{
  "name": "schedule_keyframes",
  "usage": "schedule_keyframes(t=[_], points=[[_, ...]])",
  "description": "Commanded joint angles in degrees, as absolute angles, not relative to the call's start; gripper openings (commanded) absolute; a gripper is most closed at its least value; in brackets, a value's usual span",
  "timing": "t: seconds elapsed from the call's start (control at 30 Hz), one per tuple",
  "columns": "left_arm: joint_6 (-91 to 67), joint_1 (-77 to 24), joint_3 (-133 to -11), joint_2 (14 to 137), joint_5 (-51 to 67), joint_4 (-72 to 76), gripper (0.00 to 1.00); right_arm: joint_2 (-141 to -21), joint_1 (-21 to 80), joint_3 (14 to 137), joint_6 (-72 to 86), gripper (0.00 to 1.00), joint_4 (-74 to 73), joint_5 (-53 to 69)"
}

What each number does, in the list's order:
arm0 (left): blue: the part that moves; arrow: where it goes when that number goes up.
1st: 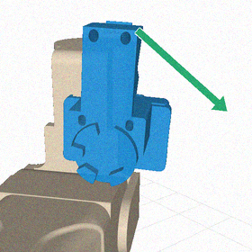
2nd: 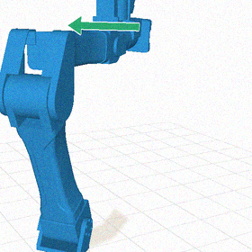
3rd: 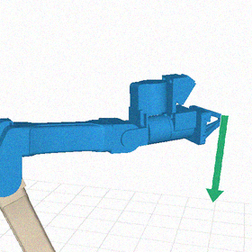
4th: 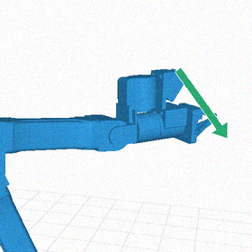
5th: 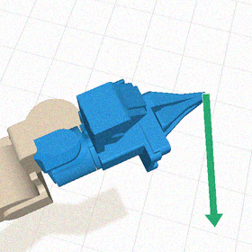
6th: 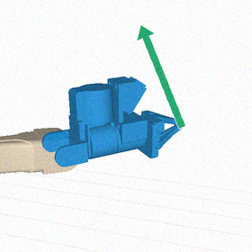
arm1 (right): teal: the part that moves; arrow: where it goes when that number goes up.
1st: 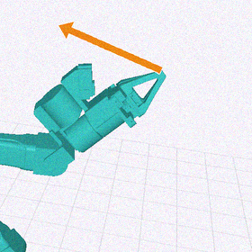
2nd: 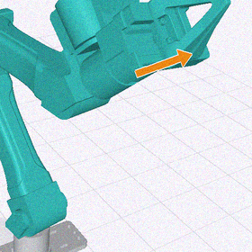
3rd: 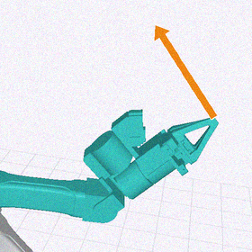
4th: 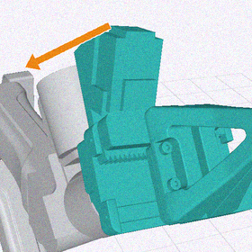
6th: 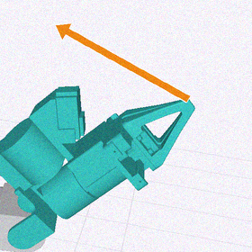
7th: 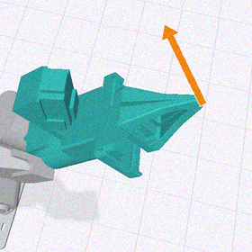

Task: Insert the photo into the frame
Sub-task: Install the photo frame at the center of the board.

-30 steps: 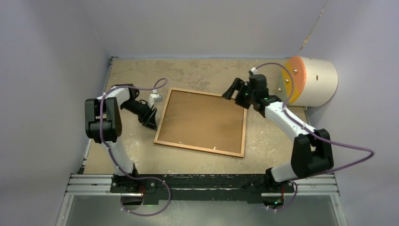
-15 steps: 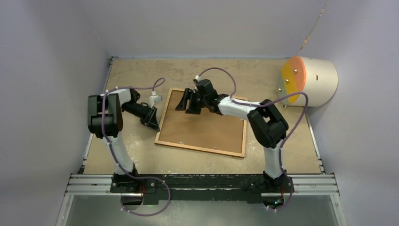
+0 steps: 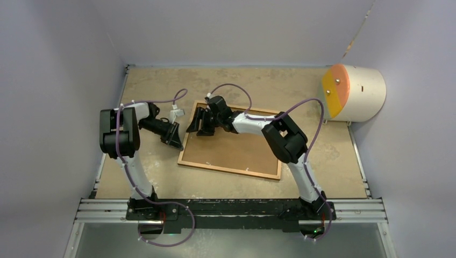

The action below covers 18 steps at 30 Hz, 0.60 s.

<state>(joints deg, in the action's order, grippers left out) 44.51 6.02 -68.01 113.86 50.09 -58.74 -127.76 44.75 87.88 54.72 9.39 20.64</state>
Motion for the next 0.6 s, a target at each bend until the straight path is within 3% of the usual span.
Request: schedule_keyframes(t=[0.0,0.57], points=[[46.59,5.8,-66.93,113.06,47.88,-53.09,0.19,-127.91,45.09,90.54,56.13,0.62,10.71,21.35],[46.79,5.8,-66.21,112.18,47.46,-52.48,0.2,-130.59,46.16,91.9,58.8,0.6,10.56,22.8]])
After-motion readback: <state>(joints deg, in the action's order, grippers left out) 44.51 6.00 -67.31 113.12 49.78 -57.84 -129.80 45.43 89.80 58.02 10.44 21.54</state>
